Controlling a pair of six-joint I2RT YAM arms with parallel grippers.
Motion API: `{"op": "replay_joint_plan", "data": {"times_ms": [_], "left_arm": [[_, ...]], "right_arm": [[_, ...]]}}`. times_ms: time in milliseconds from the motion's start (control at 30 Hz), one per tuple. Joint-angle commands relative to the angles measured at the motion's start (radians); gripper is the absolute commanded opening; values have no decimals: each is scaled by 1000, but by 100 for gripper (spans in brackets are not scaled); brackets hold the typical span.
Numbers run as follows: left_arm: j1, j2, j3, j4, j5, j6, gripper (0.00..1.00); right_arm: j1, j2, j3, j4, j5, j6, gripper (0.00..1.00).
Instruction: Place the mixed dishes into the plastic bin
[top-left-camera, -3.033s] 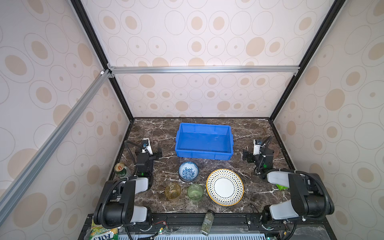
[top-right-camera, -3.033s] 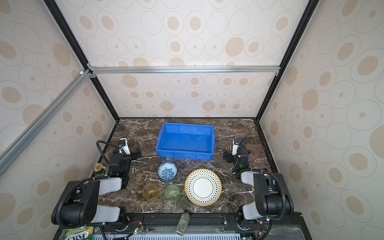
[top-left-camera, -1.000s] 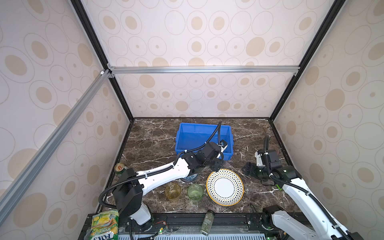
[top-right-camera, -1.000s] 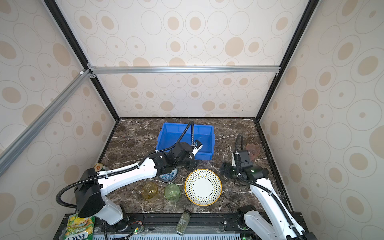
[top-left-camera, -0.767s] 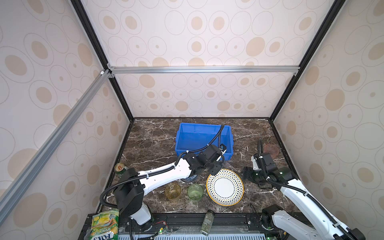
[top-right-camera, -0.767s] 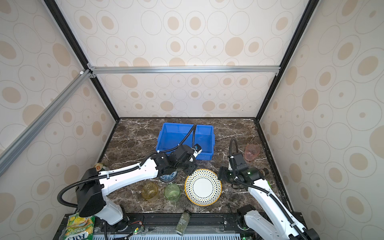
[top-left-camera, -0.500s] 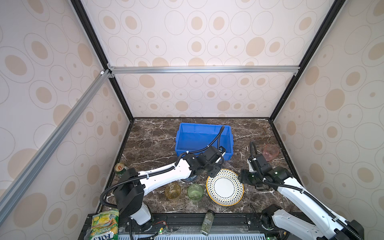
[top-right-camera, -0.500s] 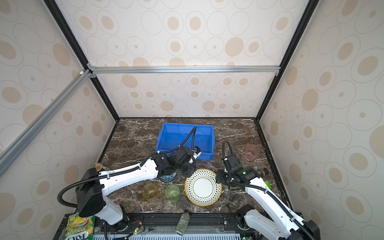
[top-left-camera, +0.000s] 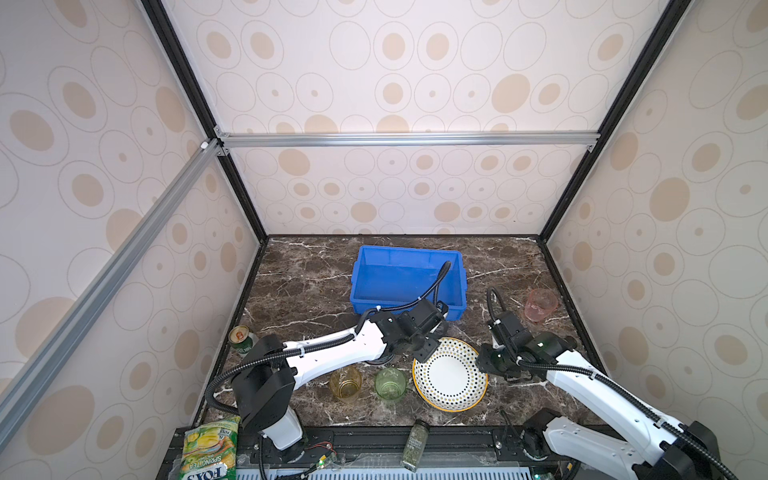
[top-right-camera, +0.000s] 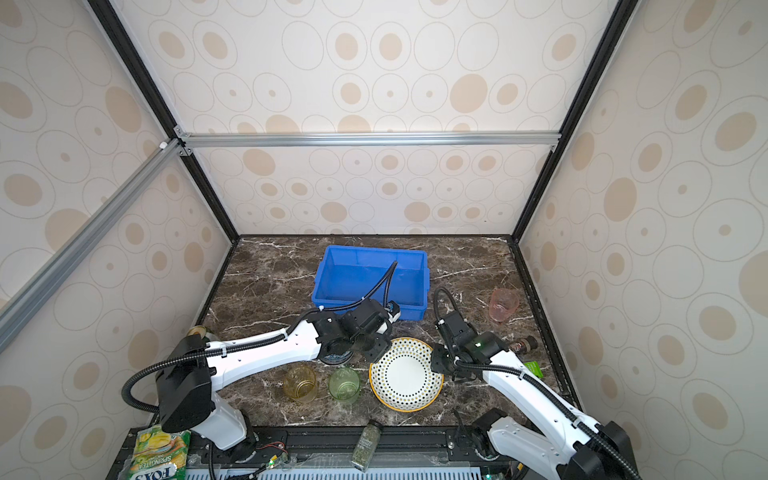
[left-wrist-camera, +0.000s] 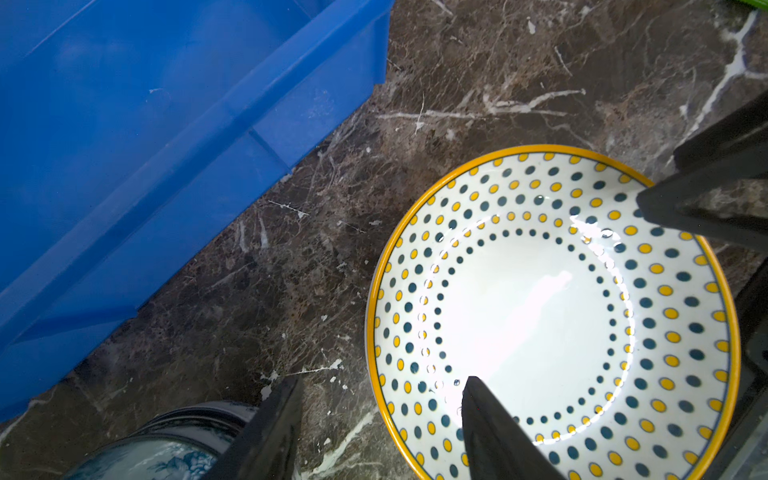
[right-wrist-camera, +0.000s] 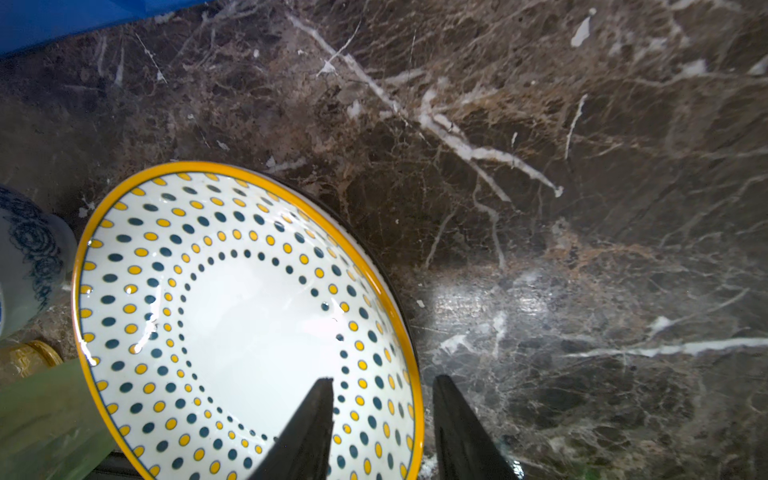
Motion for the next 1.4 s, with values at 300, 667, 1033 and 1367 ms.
{"op": "replay_joint_plan", "data": {"times_ms": [300,667,1033,1367], "left_arm": [[-10,4,-5,-60,-5,-48,63],[-11,59,26,-134,-13,-57,59],[-11,74,27,-131,30,-61,54],[-10,103,46,-155,58,-68,51]], "right_arm": [[17,5,-37,-25,34,10,31],[17,-4,-61,-11,22,17,25],[19,-2,-89,28,11,38,16],[20,36,-85,48,13,31,14]]}}
